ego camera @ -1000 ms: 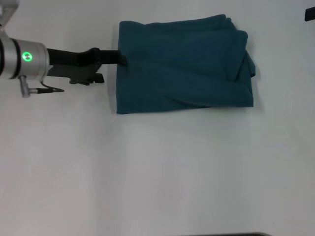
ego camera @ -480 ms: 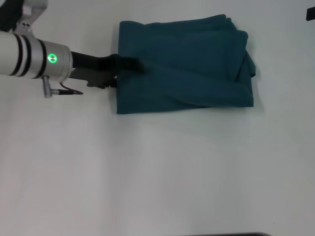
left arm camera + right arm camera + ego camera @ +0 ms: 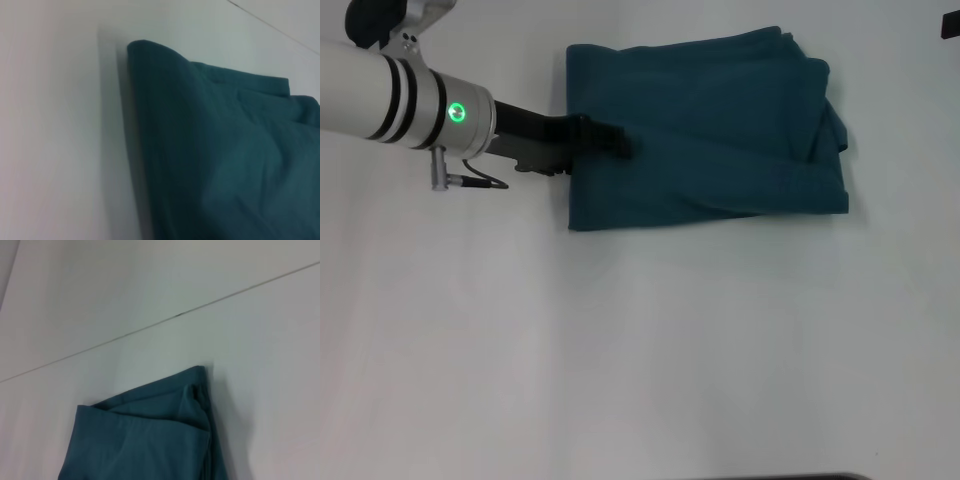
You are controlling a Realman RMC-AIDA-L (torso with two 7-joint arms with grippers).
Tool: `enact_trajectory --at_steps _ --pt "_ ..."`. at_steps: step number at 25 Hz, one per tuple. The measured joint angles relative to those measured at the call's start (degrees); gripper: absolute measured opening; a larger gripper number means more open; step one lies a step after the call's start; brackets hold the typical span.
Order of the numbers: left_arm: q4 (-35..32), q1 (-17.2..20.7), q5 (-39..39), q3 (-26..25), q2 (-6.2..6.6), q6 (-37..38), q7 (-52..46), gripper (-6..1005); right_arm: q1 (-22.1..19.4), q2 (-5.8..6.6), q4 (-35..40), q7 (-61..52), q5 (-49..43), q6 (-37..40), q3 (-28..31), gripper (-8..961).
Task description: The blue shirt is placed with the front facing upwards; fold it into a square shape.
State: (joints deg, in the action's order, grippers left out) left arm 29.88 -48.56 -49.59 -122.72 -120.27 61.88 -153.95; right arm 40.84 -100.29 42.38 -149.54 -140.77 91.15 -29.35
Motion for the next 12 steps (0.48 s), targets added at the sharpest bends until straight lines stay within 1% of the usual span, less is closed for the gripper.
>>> enact_trajectory --at_steps 4,5,9,12 --pt "-0.14 -0.27 0.08 0.11 -0.24 -0.24 -0.01 852 -0.18 0.07 0.07 0.02 0.0 -0.01 0.66 723" --pt "-0.02 -0.6 0.11 0.53 -0.53 -0.25 0.0 849 -0.2 0.08 0.07 0.02 0.0 0.0 0.77 723" --pt "0.03 -0.98 0.11 0.87 -0.71 -0.25 -0.02 635 -0.24 0.1 0.07 0.1 0.0 -0.01 1.04 720" --pt "0.07 -1.01 0.11 0.89 -0.8 -0.25 -0.06 529 -0.24 0.1 0.07 0.12 -0.01 -0.01 1.04 719"
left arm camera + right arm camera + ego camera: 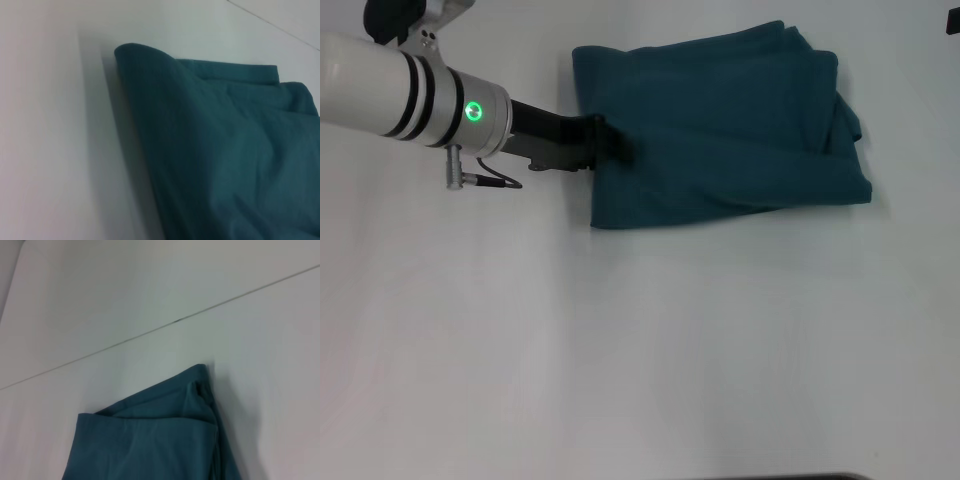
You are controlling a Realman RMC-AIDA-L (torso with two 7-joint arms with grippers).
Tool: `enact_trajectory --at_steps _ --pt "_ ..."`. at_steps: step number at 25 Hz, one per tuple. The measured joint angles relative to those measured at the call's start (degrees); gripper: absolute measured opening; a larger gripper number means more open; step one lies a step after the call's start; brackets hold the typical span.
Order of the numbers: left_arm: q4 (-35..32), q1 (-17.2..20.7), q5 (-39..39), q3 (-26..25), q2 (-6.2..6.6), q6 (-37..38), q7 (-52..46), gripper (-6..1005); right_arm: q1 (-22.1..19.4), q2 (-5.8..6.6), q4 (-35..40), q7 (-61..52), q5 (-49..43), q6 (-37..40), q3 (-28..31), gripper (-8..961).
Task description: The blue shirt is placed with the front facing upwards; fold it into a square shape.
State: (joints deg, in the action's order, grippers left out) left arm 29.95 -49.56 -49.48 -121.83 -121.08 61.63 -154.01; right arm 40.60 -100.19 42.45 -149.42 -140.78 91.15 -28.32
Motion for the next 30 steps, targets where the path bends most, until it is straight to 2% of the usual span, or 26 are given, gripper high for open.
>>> enact_trajectory --at_steps 7,10,16,21,25,27,30 --pt "0.53 -0.04 -0.52 0.02 -0.17 1.14 0.25 289 0.0 -0.06 0.0 0.01 -0.03 0.03 0.03 714" --pt "3.28 0.5 -0.56 -0.11 -0.82 4.05 0.74 189 -0.03 -0.08 0.0 0.22 -0.03 0.07 0.03 712" --pt "5.72 1.7 -0.67 -0.5 -1.24 9.32 1.63 92 -0.23 -0.09 0.0 0.36 -0.03 0.12 0.02 709" --pt "7.84 4.41 -0.87 -0.47 -1.33 18.46 3.12 91 -0.44 -0.09 -0.02 0.34 -0.02 0.26 0.02 706" --pt "12.02 9.35 -0.86 -0.59 -1.24 24.9 2.95 90 -0.45 -0.18 -0.15 0.35 -0.01 0.28 0.02 703" --pt "13.25 11.14 -0.74 -0.92 -0.91 27.0 2.82 90 -0.43 -0.19 -0.22 0.35 -0.02 0.29 0.02 702" --pt "14.19 13.55 -0.22 -2.34 0.54 28.69 2.66 90 -0.21 -0.24 -0.22 0.35 -0.01 0.28 0.02 700"
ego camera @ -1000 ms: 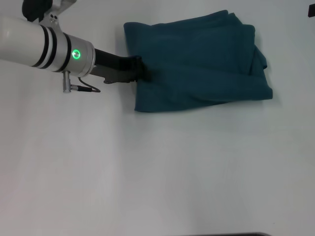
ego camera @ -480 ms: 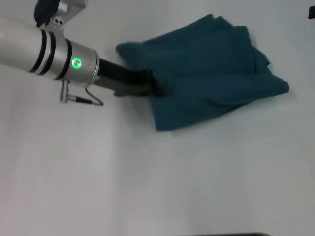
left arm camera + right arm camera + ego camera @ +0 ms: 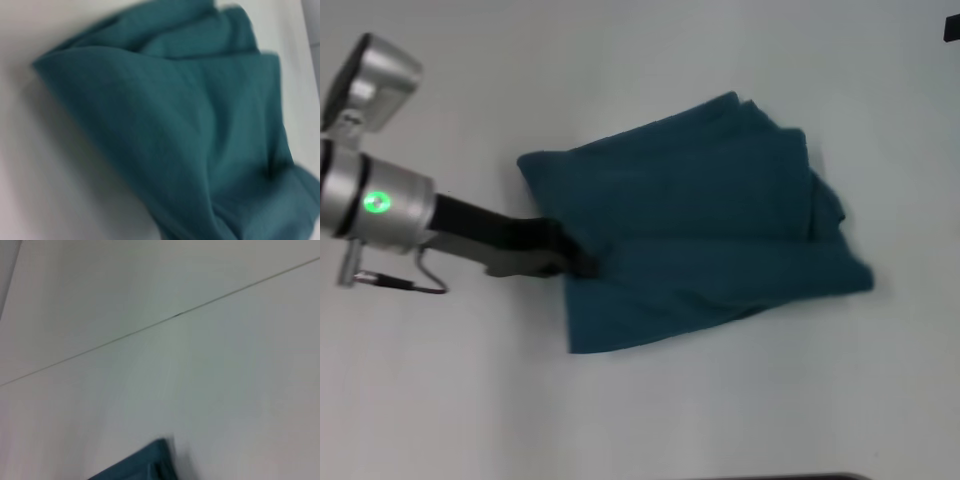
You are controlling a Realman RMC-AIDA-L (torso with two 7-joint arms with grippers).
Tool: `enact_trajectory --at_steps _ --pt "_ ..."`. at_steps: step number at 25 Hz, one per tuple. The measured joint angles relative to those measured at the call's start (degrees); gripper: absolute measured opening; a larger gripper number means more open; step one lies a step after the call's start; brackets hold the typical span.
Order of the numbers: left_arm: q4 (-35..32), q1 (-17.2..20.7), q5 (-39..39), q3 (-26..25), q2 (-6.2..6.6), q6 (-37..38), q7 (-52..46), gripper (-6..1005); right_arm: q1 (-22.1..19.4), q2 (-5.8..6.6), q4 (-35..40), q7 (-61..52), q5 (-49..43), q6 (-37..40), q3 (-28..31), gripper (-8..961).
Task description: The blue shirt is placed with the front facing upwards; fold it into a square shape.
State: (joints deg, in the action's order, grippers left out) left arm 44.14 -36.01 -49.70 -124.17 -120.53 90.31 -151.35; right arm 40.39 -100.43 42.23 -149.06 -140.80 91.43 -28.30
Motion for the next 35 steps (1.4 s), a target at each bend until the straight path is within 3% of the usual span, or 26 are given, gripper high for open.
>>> enact_trajectory --at_steps 1,2,8,19,22,27,31,35 --pt "-0.15 0.98 0.19 -0.89 1.22 -0.48 -0.12 89 0.15 -0.08 0.02 0.11 0.0 0.0 -0.1 700" --pt "-0.15 0.98 0.19 -0.89 1.22 -0.48 -0.12 89 0.15 -0.08 0.02 0.11 0.0 0.0 -0.1 699" --pt "-1.54 2.14 0.23 -2.4 4.24 -3.01 -0.22 89 0.29 -0.3 -0.04 0.87 0.0 0.12 -0.42 695" --pt "-0.94 2.95 0.22 -5.85 4.79 -0.86 -0.04 106 0.2 -0.28 -0.04 0.97 0.0 0.41 -0.44 689" --pt "-0.77 3.64 0.3 -6.22 5.43 0.25 -0.35 122 0.1 -0.28 -0.04 0.97 0.0 0.44 -0.39 687" --pt "2.44 5.96 0.04 -12.55 6.09 3.49 -0.4 302 0.08 -0.28 0.01 1.06 -0.01 0.47 -0.34 684" --pt "7.28 8.02 -1.01 -17.82 5.34 6.03 0.14 453 0.26 -0.28 -0.02 1.7 0.0 0.86 -0.32 681" --pt "7.6 8.22 -2.93 -24.55 4.57 8.96 2.84 574 0.36 -0.51 -0.26 1.87 0.72 1.23 -0.44 679"
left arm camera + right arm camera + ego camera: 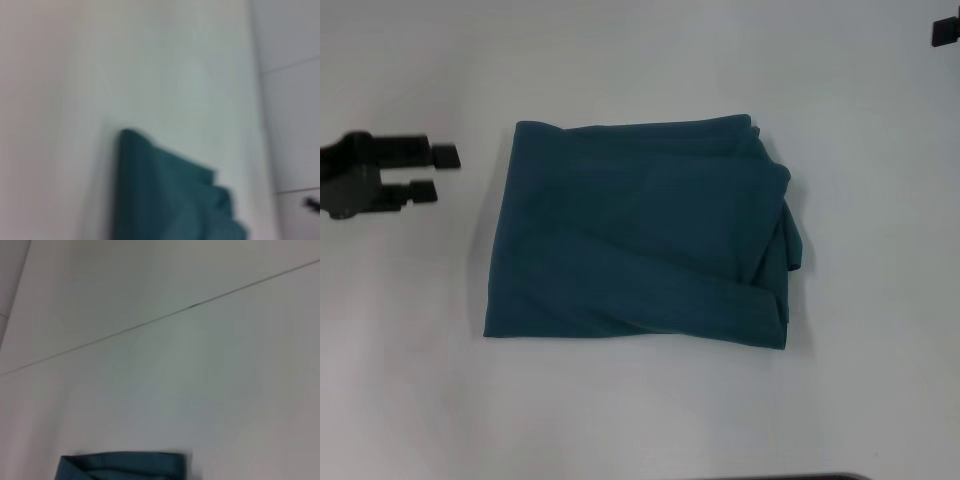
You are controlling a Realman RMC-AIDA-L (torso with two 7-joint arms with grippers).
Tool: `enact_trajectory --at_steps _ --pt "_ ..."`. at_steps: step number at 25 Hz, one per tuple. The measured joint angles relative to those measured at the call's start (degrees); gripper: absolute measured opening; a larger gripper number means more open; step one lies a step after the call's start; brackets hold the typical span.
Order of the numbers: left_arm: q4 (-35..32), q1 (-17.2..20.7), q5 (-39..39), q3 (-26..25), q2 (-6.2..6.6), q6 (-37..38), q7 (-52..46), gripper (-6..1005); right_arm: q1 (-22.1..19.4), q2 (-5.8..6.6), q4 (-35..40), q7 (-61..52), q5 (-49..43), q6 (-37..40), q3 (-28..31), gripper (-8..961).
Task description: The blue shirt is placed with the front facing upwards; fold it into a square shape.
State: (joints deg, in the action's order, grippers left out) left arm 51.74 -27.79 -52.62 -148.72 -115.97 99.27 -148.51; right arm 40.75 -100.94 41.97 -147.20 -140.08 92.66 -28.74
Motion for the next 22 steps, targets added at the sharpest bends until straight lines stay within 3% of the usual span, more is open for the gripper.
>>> enact_trajectory --at_steps 2,6,11,15,22 --pt "-0.45 0.14 -1.87 -3.08 -0.57 1.66 1.65 620 0.11 -0.4 -0.15 0.26 0.69 0.71 -0.1 678" --pt "-0.82 1.22 -6.96 -5.06 -1.31 4.23 3.37 712 0.55 -2.54 -0.46 1.28 1.58 2.97 -0.74 675" --pt "-1.3 3.03 -12.23 -5.19 -1.95 4.87 4.38 706 1.88 -5.04 -4.58 1.43 1.34 3.19 -5.17 672" --pt "-1.74 3.48 -13.69 -5.21 -2.03 4.65 4.6 707 2.65 -5.69 -5.62 0.79 1.15 2.41 -7.43 670" --pt "-4.26 3.12 -13.93 -5.25 -1.94 4.19 5.68 707 4.29 -8.28 -8.05 -0.14 1.05 -0.63 -11.91 665"
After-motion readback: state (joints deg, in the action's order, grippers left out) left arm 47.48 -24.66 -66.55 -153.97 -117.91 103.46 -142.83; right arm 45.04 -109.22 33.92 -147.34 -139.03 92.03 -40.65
